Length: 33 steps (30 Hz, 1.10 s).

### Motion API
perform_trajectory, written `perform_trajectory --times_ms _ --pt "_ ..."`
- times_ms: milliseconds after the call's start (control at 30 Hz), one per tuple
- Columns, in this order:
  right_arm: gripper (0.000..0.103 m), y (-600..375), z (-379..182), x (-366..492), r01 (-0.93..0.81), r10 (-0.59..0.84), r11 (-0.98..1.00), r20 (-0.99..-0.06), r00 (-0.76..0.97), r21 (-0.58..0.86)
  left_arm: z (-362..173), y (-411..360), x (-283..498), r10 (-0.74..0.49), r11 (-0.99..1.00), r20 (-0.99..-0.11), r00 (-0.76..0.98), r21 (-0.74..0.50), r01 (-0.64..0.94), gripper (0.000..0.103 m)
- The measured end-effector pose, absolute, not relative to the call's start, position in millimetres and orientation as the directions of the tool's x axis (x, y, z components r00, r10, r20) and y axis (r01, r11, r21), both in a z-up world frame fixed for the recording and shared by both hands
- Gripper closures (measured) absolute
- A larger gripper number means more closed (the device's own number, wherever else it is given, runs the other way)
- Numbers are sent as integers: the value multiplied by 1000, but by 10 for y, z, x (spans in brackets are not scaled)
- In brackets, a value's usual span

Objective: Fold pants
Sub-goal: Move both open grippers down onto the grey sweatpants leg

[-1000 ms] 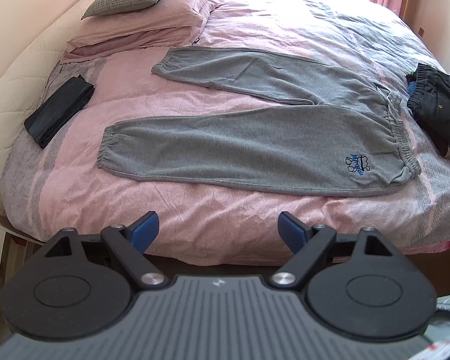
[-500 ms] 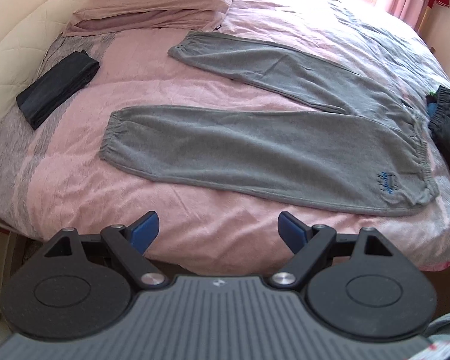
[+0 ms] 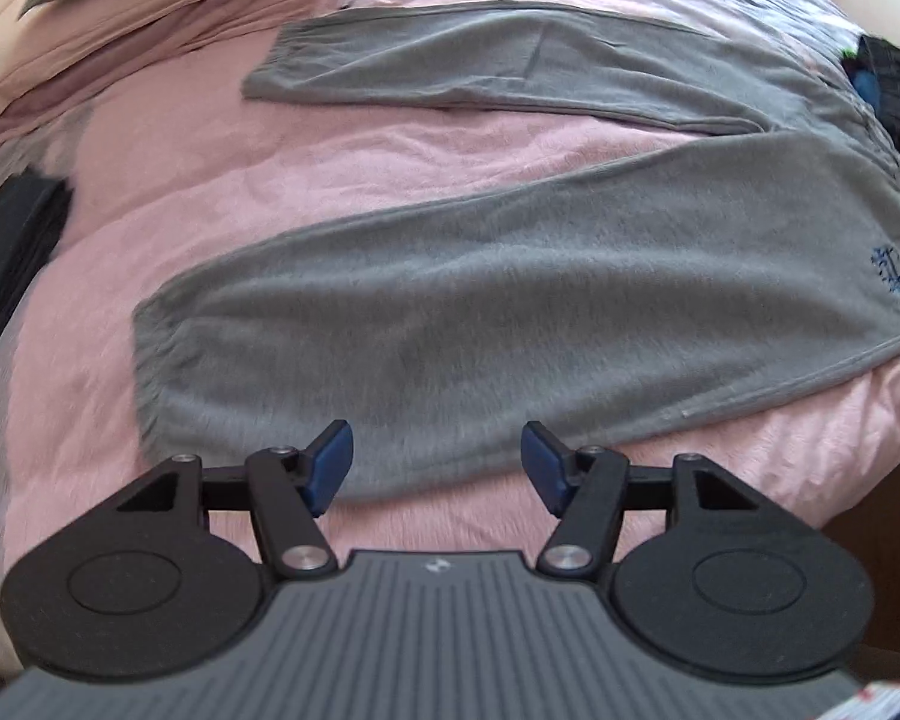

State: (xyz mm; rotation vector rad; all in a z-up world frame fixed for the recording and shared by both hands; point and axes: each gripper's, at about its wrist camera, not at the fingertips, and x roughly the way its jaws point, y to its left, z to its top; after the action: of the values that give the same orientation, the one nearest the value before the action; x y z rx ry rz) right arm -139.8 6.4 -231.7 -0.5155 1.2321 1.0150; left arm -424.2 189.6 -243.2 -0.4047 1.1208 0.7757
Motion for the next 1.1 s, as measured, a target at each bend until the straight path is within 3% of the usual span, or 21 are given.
perform_trajectory --times_ms 233,367,500,600,767,867,933,1000,1100 --pt "38 845 -2895 -1802 -870 463 453 -886 42 195 -3026 2276 -3785 358 766 -878 317 83 -637 45" --pt "38 800 -3311 -2174 -912 348 399 -936 50 100 -3361 2100 -3902 272 815 -923 272 71 -575 54" --pt "38 513 -3297 -2395 -961 293 278 -953 81 3 -3309 1950 -4342 253 797 -930 267 43 -603 54" --pt "38 559 -2933 -2242 -948 427 315 -898 103 41 -3111 2047 -4322 290 794 -922 257 82 -602 62" --pt "38 1162 -2789 -2125 -941 563 325 -819 109 98 -2927 2229 -3826 352 819 -848 396 74 -568 63" --pt "38 1433 -3032 -2199 -954 559 280 -826 72 106 -3146 2247 -3515 337 855 -844 418 88 -511 62" --pt "38 1465 -3239 -2251 -973 501 230 -859 109 11 -3332 2259 -3437 353 867 -850 391 140 -478 59" --pt "38 1285 -3307 -2182 -977 515 200 -840 170 -76 -3433 2290 -3619 391 856 -844 367 187 -482 59" --pt "38 991 -3280 -1811 -943 429 312 -868 249 -116 -3416 2472 -3991 424 820 -850 311 214 -530 59"
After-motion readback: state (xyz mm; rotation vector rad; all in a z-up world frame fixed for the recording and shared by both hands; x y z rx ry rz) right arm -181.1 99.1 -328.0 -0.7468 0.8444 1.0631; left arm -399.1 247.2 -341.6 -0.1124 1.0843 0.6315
